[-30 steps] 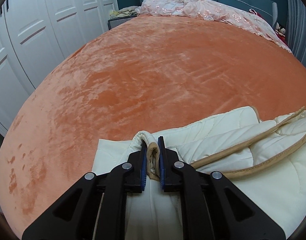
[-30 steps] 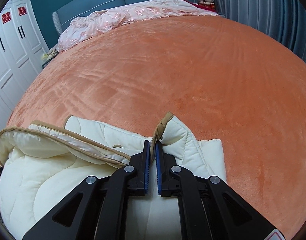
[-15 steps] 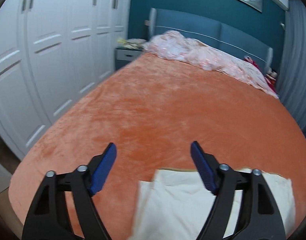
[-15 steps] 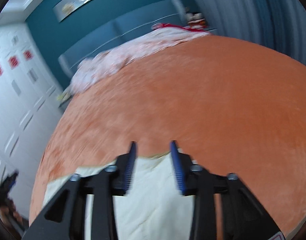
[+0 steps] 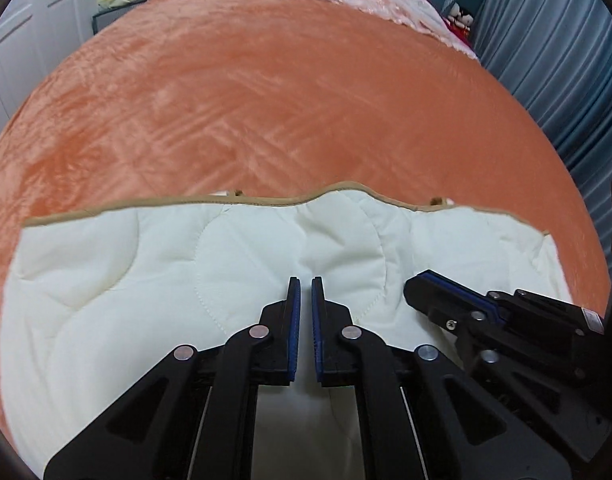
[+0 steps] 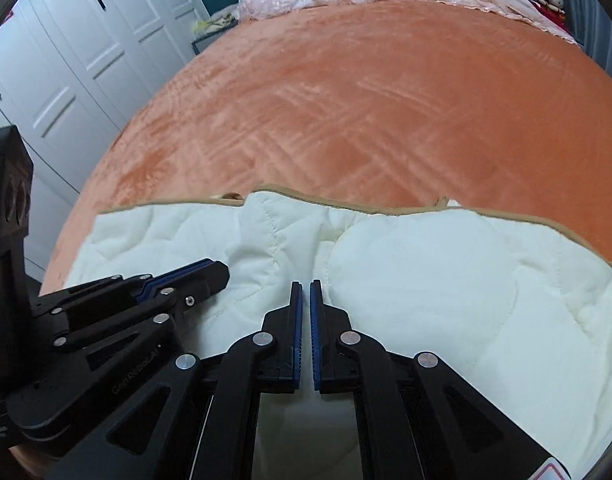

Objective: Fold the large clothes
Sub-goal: 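Pinch the quilted jacket fabric together with both tools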

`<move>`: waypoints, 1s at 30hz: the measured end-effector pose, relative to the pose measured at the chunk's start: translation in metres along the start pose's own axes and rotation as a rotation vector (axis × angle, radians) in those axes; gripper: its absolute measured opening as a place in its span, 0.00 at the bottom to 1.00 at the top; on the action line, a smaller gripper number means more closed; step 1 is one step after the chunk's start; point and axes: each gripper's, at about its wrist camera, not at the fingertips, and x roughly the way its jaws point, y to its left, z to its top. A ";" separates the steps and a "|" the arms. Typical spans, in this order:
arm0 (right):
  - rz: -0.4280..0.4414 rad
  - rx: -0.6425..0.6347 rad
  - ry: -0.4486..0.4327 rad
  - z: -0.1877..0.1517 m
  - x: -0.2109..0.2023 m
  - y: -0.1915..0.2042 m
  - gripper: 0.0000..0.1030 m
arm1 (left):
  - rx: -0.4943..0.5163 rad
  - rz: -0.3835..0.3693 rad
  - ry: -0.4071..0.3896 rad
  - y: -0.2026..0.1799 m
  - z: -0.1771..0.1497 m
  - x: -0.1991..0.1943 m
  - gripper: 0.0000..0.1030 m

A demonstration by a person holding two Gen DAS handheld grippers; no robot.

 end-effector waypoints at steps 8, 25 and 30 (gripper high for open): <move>-0.011 0.049 -0.006 -0.013 0.031 -0.020 0.00 | -0.051 -0.021 -0.010 0.020 -0.007 0.035 0.00; -0.159 0.163 -0.288 -0.021 -0.026 -0.038 0.01 | -0.097 0.082 -0.138 0.028 -0.007 -0.001 0.00; -0.067 0.101 -0.290 -0.050 -0.086 -0.036 0.09 | -0.129 0.051 -0.254 0.040 -0.034 -0.087 0.00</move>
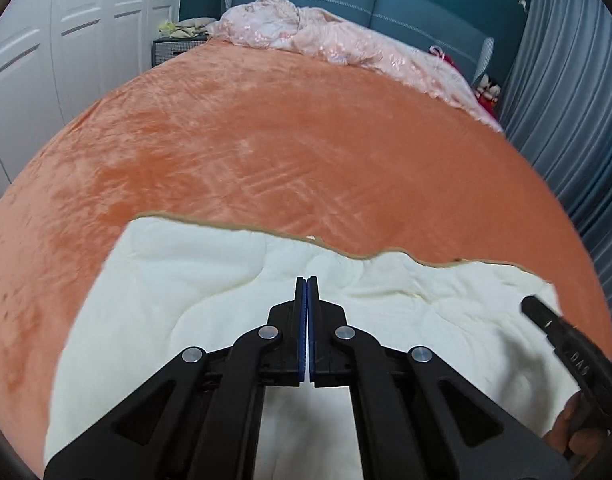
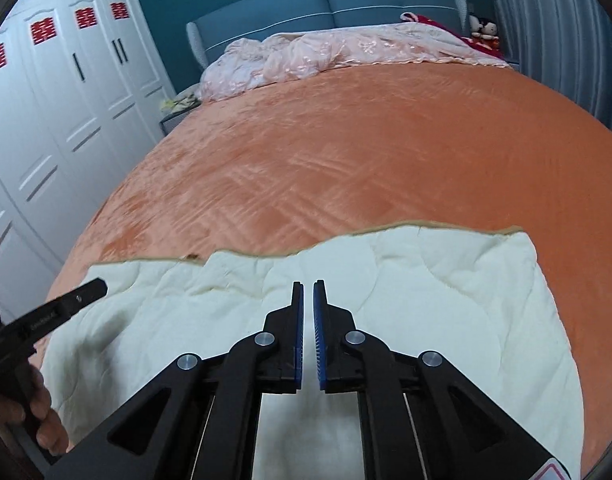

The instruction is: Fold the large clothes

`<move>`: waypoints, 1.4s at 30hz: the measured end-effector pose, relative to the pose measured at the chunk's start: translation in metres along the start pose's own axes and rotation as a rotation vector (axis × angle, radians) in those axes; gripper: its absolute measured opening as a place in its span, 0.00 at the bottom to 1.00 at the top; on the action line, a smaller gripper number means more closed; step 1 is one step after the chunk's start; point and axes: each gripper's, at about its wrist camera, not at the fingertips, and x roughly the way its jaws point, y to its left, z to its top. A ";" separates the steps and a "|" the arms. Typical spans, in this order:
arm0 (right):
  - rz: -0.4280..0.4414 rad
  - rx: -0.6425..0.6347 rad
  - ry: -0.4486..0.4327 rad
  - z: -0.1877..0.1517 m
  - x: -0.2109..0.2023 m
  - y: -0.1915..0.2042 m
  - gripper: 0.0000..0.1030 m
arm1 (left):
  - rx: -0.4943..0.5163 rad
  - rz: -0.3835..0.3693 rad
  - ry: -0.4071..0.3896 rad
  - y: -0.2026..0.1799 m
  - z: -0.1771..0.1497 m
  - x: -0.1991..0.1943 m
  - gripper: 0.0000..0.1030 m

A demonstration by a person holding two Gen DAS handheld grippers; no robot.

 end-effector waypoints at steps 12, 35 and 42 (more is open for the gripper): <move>0.049 -0.032 0.204 -0.076 0.014 0.034 0.07 | 0.004 -0.089 0.192 -0.034 -0.089 0.011 0.00; 0.004 -0.031 0.187 -0.076 0.019 0.033 0.00 | -0.062 -0.040 0.106 -0.022 -0.082 -0.011 0.00; 0.109 -0.056 0.236 -0.093 -0.025 0.068 0.09 | -0.204 0.094 0.040 0.071 -0.091 -0.105 0.49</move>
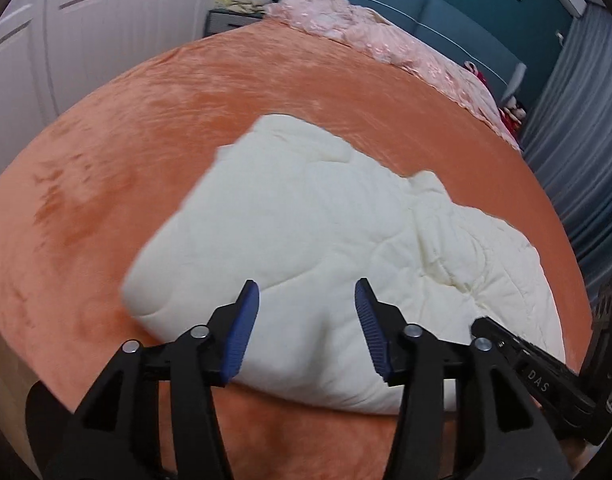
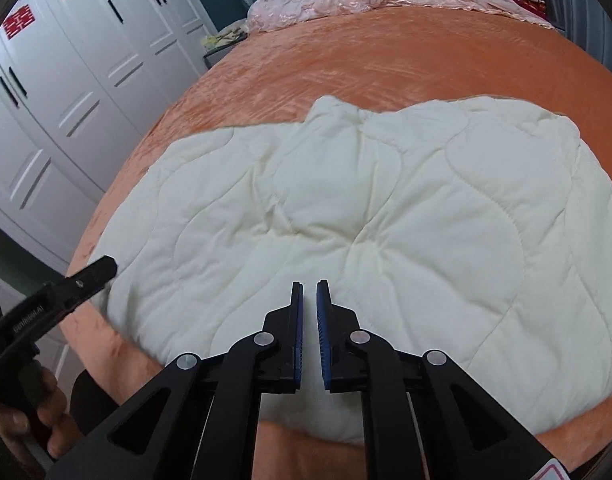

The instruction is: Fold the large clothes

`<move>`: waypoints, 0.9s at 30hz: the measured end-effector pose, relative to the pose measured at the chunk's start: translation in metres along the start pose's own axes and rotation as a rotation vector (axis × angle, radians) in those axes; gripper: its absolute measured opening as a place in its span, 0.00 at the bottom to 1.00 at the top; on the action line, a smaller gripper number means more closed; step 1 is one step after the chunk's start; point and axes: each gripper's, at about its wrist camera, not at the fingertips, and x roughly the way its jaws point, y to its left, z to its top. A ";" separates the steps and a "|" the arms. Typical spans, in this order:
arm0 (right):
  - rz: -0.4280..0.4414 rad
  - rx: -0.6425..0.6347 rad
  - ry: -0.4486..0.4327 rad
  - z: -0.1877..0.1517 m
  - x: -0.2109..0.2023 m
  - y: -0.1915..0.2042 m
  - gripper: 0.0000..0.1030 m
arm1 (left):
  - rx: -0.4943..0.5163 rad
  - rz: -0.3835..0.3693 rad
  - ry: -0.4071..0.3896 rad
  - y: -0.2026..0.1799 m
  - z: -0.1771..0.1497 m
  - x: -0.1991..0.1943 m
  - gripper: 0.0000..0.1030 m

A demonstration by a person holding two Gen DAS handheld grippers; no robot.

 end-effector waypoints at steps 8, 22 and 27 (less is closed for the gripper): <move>-0.023 0.021 0.074 -0.020 0.026 0.002 0.09 | -0.306 -0.093 0.161 0.070 -0.023 0.035 0.62; 0.010 0.137 0.110 -0.010 0.035 -0.012 0.04 | -0.136 -0.245 0.041 -0.013 0.017 -0.001 0.21; 0.036 0.208 0.085 -0.019 -0.009 -0.020 0.07 | 0.070 -0.315 -0.052 -0.079 0.026 -0.058 0.18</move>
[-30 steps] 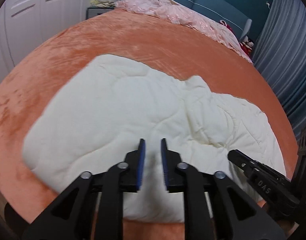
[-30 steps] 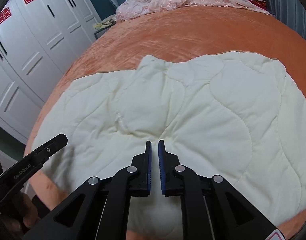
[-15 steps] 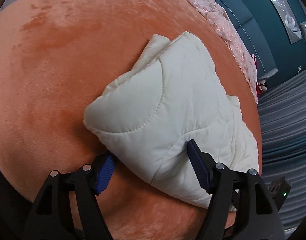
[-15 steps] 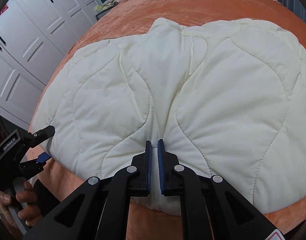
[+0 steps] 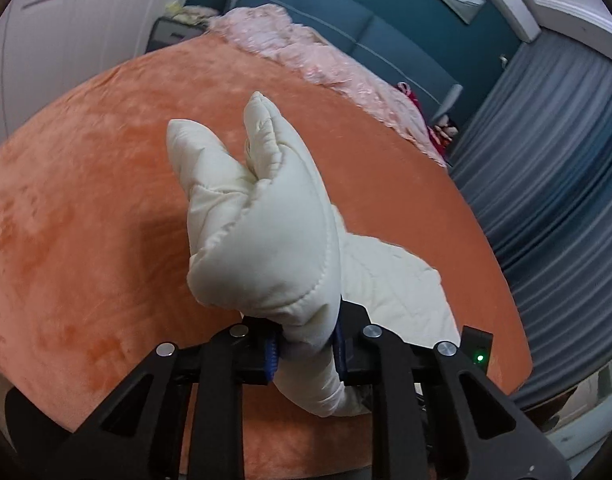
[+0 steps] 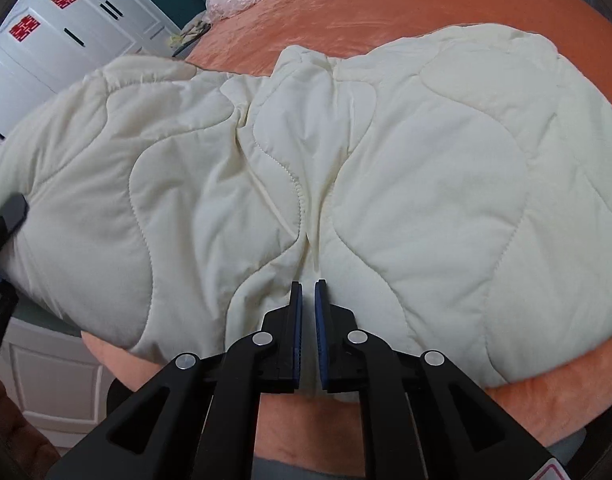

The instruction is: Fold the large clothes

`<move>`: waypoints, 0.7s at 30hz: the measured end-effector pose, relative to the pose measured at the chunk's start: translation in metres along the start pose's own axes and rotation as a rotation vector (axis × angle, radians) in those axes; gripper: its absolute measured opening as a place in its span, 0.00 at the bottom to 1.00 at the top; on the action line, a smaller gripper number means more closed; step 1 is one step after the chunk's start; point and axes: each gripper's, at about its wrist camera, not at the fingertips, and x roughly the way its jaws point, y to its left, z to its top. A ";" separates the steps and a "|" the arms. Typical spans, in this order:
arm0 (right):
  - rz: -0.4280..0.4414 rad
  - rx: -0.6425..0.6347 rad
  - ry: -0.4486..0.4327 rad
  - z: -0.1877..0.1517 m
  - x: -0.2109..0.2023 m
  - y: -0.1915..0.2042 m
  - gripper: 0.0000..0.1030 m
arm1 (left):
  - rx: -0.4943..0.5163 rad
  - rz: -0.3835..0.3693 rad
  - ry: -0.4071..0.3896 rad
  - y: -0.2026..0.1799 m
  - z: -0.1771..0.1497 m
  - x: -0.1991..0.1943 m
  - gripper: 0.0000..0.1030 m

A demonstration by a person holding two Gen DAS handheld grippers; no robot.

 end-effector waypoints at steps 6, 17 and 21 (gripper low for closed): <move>0.024 0.002 0.047 -0.022 0.008 -0.015 0.09 | 0.165 -0.072 0.044 -0.078 -0.014 0.005 0.17; 0.106 0.178 0.035 -0.037 -0.058 -0.099 0.11 | 0.392 -0.067 0.194 -0.165 -0.069 0.072 0.17; 0.083 0.275 -0.021 -0.048 -0.096 -0.144 0.11 | 0.421 -0.057 0.285 -0.181 -0.099 0.107 0.17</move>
